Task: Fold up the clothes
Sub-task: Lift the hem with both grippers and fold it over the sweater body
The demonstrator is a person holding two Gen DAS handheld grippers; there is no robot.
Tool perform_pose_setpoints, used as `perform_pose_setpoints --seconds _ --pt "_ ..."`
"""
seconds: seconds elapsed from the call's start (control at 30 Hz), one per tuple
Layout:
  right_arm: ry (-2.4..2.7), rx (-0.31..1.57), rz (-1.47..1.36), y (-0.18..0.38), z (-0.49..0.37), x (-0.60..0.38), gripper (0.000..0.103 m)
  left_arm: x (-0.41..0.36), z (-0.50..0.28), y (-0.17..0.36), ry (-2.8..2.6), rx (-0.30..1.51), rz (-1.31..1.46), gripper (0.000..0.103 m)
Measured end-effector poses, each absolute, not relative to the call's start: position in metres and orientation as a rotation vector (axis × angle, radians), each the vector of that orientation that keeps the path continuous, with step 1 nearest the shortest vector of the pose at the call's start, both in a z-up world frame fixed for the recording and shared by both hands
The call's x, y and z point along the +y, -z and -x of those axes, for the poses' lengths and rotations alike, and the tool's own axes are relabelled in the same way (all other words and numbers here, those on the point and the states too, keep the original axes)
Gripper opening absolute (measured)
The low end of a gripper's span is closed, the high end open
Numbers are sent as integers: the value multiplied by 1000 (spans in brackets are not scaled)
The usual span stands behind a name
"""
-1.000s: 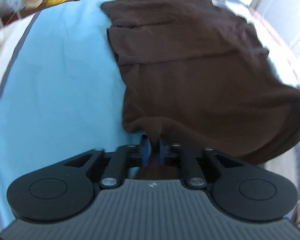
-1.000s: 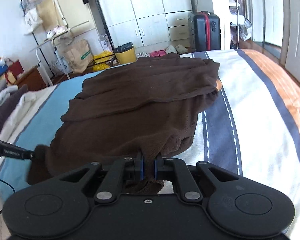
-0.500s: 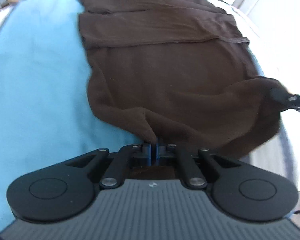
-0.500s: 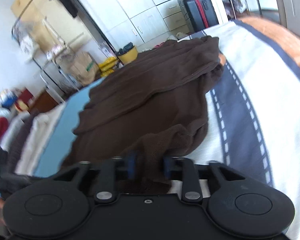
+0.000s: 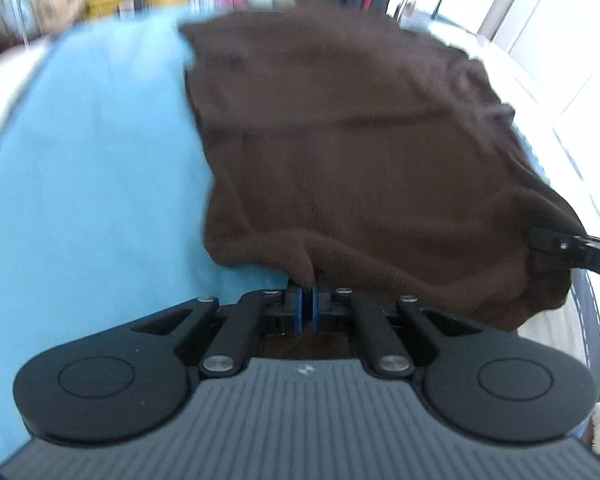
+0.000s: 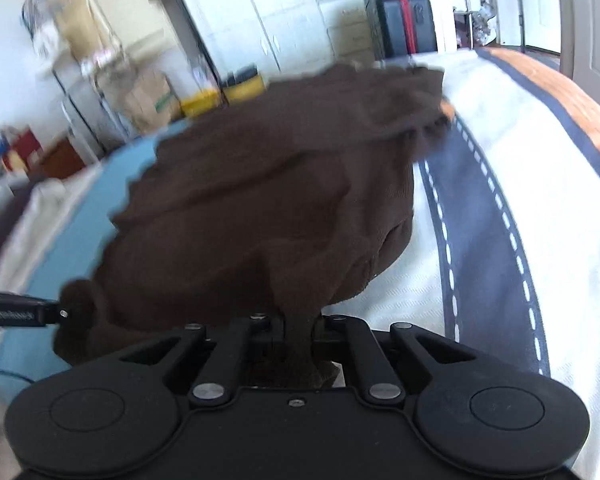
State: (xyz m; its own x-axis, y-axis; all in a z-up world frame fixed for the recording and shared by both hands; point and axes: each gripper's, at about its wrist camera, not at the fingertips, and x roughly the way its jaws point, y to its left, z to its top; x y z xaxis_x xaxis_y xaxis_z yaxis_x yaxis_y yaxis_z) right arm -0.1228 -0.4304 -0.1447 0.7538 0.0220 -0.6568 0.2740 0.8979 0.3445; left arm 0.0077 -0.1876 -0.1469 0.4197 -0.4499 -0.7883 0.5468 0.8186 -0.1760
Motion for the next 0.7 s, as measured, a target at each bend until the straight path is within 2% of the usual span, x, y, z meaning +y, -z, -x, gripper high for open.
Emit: perform_pose_setpoints --seconds 0.13,0.27,0.5,0.7 --pt "121 580 -576 112 148 -438 9 -174 1 111 693 850 4 3" --pt "95 531 -690 97 157 -450 9 -161 7 79 713 764 64 3" --pt "80 592 -828 95 195 -452 9 -139 36 62 751 758 123 3" --pt "74 619 -829 78 254 -426 9 -98 93 46 784 776 121 3"
